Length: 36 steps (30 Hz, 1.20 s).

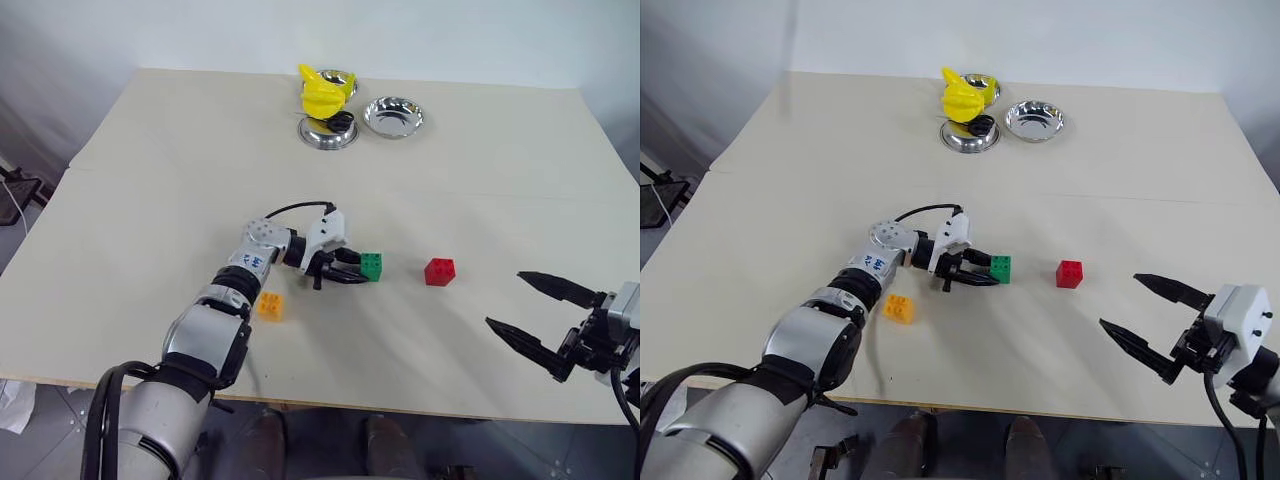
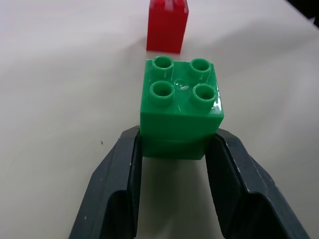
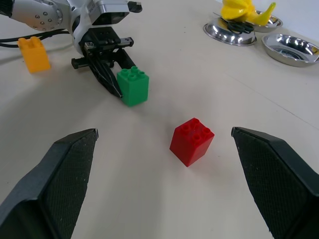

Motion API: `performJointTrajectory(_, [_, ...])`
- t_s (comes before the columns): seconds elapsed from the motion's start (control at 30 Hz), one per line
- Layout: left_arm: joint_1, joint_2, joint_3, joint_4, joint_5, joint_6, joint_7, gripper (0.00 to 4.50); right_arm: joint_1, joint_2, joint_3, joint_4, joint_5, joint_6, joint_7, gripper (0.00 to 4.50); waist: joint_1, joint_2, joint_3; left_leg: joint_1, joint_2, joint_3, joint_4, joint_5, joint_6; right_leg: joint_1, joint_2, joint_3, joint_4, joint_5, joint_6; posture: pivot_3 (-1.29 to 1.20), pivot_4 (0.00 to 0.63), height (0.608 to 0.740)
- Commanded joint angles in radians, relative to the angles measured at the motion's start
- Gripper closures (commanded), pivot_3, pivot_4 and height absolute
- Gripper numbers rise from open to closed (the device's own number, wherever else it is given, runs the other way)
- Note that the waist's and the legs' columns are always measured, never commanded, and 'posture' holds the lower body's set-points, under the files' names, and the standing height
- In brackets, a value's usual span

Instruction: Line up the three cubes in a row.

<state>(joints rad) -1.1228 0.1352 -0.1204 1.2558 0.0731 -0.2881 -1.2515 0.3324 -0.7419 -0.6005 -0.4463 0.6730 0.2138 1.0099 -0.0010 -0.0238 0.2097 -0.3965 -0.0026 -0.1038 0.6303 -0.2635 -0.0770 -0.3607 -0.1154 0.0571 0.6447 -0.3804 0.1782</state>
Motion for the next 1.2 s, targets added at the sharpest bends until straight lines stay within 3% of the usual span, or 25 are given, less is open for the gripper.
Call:
performJointTrajectory(0.03, [-0.019,0.007,0.002,0.0,0.009,-0.012,0.015,3.02,-0.002,-0.009,-0.034,-0.03,0.024,0.003,-0.003,0.0,0.001,0.0,0.0,0.0,0.0,0.0,0.0,0.0,0.0,0.0,0.0,0.0,0.0,0.0,0.0,0.0,0.15,0.74])
performJointTrajectory(0.27, [-0.02,-0.004,0.006,0.007,0.016,0.007,0.055,3.02,-0.01,-0.006,-0.024,-0.031,0.019,0.004,-0.004,0.0,0.001,0.0,0.0,0.0,0.0,0.0,0.001,0.0,0.0,0.0,0.0,0.0,0.0,0.0,0.0,0.0,0.15,0.74])
performJointTrajectory(0.3, [-0.02,-0.004,0.007,0.007,0.018,0.0,0.073,2.46,-0.012,-0.006,-0.021,-0.031,0.019,0.006,-0.006,0.0,0.001,0.0,0.0,0.0,0.0,0.0,0.001,0.0,0.0,0.0,0.0,0.0,0.0,0.0,0.0,0.0,0.15,0.74])
performJointTrajectory(0.47, [-0.022,0.009,0.015,0.008,0.011,-0.008,0.073,1.21,-0.015,-0.005,-0.016,-0.032,0.019,0.011,-0.005,0.0,0.001,0.0,0.0,0.0,0.0,0.0,0.001,0.0,0.0,0.0,0.0,0.0,0.001,0.0,0.0,0.0,0.15,0.74])
performJointTrajectory(0.6, [-0.01,0.03,0.044,-0.014,-0.037,-0.034,-0.053,0.02,-0.029,-0.009,-0.004,-0.025,0.02,0.015,-0.001,0.0,-0.001,0.0,0.0,0.0,0.0,0.0,0.001,0.0,0.0,0.0,0.0,0.0,0.001,0.0,0.0,0.0,0.15,0.74])
performJointTrajectory(0.87, [-0.028,0.157,0.236,-0.039,-0.223,-0.029,-0.231,0.02,-0.101,-0.027,0.047,0.038,0.013,0.027,0.04,0.0,-0.003,0.0,0.0,0.0,0.0,0.0,0.001,0.0,0.0,0.0,0.0,0.0,0.001,0.0,0.0,0.0,0.15,0.74])
performJointTrajectory(1.03, [-0.029,0.274,0.328,-0.075,-0.3,0.042,-0.239,0.02,-0.183,-0.033,0.114,0.077,0.036,0.058,0.062,0.0,-0.005,0.0,0.0,0.0,0.0,0.0,0.001,0.0,0.0,0.0,0.0,0.0,0.002,0.0,0.0,0.0,0.15,0.74])
performJointTrajectory(1.2, [0.198,0.516,0.394,-0.306,-0.362,0.121,-0.282,0.02,-0.313,-0.034,0.269,0.099,-0.028,-0.019,0.155,0.0,-0.039,0.0,0.0,0.002,0.001,0.0,-0.001,0.0,-0.001,0.0,0.0,0.0,0.003,0.0,0.0,0.0,0.15,0.74])
